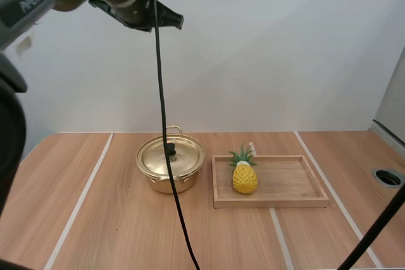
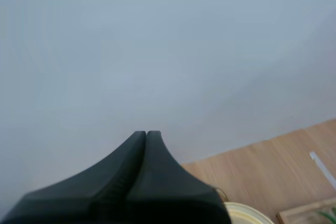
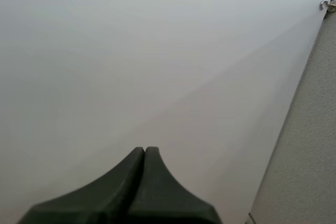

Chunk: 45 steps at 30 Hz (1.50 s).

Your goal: Open the pot, put the grape inside, and close it

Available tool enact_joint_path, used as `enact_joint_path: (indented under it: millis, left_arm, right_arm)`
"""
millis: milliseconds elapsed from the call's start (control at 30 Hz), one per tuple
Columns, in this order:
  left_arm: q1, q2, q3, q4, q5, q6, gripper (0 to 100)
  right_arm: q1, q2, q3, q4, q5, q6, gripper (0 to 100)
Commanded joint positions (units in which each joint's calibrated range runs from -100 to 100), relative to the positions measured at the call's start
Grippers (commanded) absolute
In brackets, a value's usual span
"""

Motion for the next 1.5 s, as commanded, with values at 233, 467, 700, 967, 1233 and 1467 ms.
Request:
enact_joint_path:
  millis: [233, 467, 700, 967, 1233, 1467]
  left_arm:
    - [-0.09, -16.5, -1.31, 0.8, -18.08, -3.86, 0]
    - [-0.09, -25.24, -1.31, 1.63, -26.42, -5.65, 0]
    - [0.53, -30.03, -0.28, 3.55, -29.64, -6.6, 0]
    - [3.86, -38.14, 11.07, 3.17, -39.2, -9.66, 0]
    - [3.86, -49.7, 22.63, 3.06, -43.53, -9.66, 0]
    - [3.86, -59.61, 30.53, 3.06, -49.17, -9.66, 0]
  right_arm:
    - [-0.29, -0.68, 3.16, 5.94, -7.79, -0.31, 0]
    - [-0.29, -3.22, 6.85, 6.57, -14.97, -0.31, 0]
    - [-0.29, -11.04, 9.21, 16.93, -20.77, -9.64, 0]
    - [-0.29, -18.47, 12.95, 20.03, -20.23, -10.87, 0]
    - [-0.29, -26.82, 22.19, 21.58, -20.23, -10.87, 0]
    - [-0.29, -35.43, 29.93, 26.96, -20.23, -16.02, 0]
